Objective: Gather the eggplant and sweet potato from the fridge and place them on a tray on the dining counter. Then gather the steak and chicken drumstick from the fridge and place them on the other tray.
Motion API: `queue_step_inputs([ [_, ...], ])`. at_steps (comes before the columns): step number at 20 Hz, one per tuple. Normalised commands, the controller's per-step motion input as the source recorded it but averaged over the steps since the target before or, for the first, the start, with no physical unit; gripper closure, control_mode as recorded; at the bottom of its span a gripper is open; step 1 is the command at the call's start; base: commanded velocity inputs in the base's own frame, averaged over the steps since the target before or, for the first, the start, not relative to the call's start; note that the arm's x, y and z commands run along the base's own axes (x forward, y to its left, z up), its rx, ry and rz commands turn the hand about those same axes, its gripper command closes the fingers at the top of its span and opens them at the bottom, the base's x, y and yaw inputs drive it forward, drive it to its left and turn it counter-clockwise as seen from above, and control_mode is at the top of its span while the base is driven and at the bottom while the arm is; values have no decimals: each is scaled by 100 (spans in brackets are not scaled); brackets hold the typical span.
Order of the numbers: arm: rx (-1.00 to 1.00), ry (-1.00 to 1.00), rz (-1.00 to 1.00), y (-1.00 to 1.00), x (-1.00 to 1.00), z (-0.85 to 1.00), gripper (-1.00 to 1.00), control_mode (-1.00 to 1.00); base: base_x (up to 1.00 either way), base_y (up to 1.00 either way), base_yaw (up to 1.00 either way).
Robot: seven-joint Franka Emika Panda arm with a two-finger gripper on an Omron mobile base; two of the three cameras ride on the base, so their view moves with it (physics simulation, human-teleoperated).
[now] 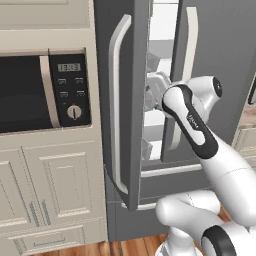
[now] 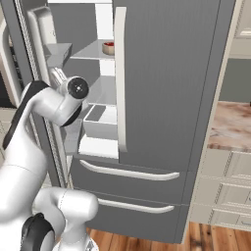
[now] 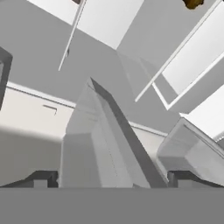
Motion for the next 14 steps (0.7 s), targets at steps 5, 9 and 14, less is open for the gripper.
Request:
queue_step_inputs([
  [5, 11, 1, 0, 39, -8, 0, -100, -100, 0, 0, 0],
  [9, 9, 3, 0, 54, -14, 0, -100, -100, 0, 0, 0],
  [14, 5, 2, 0, 92, -2, -1, -100, -100, 0, 0, 0],
])
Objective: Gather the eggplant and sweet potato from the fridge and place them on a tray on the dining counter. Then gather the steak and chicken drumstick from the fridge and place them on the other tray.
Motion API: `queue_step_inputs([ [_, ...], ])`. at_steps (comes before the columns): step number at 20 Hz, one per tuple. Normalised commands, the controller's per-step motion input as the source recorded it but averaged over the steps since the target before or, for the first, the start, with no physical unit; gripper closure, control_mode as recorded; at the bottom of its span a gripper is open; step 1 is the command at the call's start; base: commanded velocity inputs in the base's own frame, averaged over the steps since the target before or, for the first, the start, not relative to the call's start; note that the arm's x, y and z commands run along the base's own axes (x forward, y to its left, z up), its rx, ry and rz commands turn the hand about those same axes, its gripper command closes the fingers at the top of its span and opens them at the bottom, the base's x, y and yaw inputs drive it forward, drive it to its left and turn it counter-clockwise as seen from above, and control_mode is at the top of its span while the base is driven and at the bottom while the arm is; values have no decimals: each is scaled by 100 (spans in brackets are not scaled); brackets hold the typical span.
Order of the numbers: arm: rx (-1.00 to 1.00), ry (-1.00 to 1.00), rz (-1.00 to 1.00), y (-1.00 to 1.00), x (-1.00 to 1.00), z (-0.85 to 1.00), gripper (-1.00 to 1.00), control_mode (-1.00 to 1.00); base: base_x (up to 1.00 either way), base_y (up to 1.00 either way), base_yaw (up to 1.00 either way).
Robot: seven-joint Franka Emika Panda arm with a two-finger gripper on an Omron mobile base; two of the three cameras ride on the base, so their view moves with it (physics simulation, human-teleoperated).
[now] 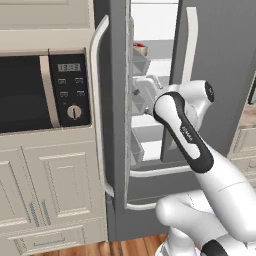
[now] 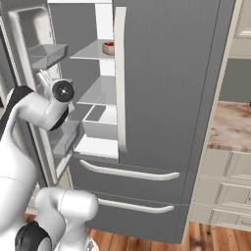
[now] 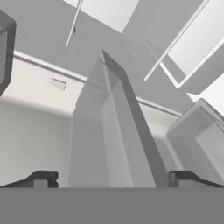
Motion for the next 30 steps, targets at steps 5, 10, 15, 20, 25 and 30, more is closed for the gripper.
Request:
queue_step_inputs([
  [5, 3, 0, 0, 92, 0, -2, -100, -100, 0, 0, 0],
  [10, 3, 0, 0, 92, 10, -9, -100, -100, 0, 0, 0],
  [15, 2, 0, 0, 0, 23, -4, -100, -100, 0, 0, 0],
  [20, -3, -2, 0, -98, 1, 8, -100, -100, 0, 0, 0],
  [25, -10, -9, 0, -96, -16, 23, -100, -100, 0, 0, 0],
  [30, -32, -10, 0, -59, 19, 7, -100, -100, 0, 0, 0],
])
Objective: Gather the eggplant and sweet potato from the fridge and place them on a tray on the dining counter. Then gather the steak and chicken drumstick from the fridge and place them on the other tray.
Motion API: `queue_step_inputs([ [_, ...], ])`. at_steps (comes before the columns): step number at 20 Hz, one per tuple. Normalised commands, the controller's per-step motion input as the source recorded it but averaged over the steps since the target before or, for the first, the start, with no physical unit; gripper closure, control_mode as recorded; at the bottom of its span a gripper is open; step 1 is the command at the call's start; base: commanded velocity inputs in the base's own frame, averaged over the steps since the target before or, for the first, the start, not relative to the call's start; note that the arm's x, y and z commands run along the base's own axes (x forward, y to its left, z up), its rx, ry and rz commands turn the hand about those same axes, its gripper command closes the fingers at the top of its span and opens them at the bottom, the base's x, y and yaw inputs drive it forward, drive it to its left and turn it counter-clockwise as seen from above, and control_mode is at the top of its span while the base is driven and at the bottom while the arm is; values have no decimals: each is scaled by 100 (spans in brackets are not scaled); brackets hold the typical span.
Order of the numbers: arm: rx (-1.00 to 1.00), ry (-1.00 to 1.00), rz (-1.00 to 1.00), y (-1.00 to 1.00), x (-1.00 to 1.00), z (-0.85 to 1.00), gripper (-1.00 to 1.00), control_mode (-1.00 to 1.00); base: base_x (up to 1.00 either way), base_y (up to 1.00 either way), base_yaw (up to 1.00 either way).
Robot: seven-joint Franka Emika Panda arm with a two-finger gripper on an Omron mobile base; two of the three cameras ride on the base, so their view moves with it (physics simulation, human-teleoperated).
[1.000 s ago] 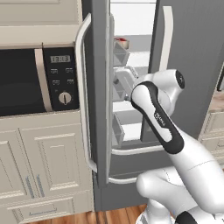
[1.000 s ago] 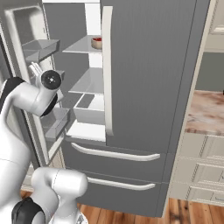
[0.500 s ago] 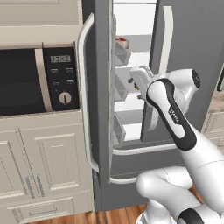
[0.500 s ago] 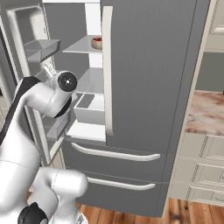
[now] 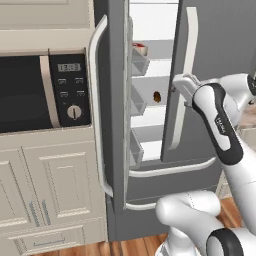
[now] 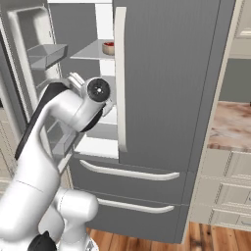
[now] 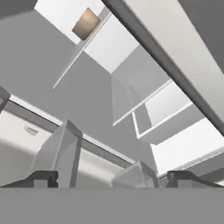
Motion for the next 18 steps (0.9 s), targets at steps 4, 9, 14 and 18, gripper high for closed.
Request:
queue_step_inputs([
  [4, -51, -8, 0, -17, 50, 0, -100, -100, 0, 0, 0],
  [9, -51, -2, 1, -24, 43, 0, -100, -100, 0, 0, 0],
  [14, -40, 0, 0, -63, 7, 0, -100, -100, 0, 0, 0],
  [18, -27, 0, 0, -31, 29, -6, -100, -100, 0, 0, 0],
])
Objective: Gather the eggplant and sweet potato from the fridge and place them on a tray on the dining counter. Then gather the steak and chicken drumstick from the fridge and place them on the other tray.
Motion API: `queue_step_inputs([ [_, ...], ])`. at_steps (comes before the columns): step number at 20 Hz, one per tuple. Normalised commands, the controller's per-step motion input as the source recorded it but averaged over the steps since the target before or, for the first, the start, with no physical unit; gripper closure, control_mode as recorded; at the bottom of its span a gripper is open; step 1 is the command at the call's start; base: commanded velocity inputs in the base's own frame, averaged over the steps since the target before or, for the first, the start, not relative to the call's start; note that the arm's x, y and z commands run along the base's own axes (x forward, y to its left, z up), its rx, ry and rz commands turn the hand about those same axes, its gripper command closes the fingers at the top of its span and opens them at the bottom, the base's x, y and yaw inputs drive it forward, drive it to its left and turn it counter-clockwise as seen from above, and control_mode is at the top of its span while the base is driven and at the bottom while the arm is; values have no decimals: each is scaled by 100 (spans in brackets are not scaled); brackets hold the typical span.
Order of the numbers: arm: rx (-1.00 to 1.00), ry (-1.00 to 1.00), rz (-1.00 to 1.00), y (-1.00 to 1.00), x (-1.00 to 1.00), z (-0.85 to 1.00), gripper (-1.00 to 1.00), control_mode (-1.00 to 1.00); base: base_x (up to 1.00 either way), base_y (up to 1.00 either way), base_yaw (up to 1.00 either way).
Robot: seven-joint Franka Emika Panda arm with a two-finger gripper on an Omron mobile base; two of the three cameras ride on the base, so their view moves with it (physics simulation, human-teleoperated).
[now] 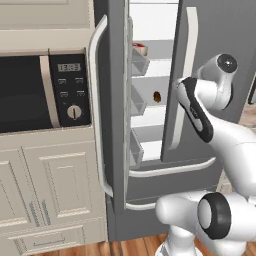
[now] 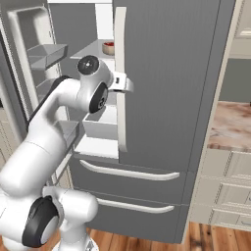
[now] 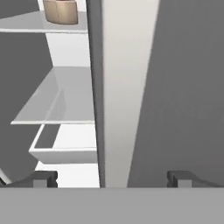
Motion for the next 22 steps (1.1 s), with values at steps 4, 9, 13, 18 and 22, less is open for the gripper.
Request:
queue_step_inputs([
  [4, -12, 0, 2, -13, 54, -7, -100, -100, 0, 0, 0],
  [9, 0, 0, 3, -2, 64, -2, -100, -100, 0, 0, 0],
  [13, 0, 0, 3, -12, 45, 0, -100, -100, 0, 0, 0],
  [18, 0, 0, 2, -11, 36, 0, -100, -100, 0, 0, 0],
  [22, 0, 0, 2, 0, 44, -12, -100, -100, 0, 0, 0],
])
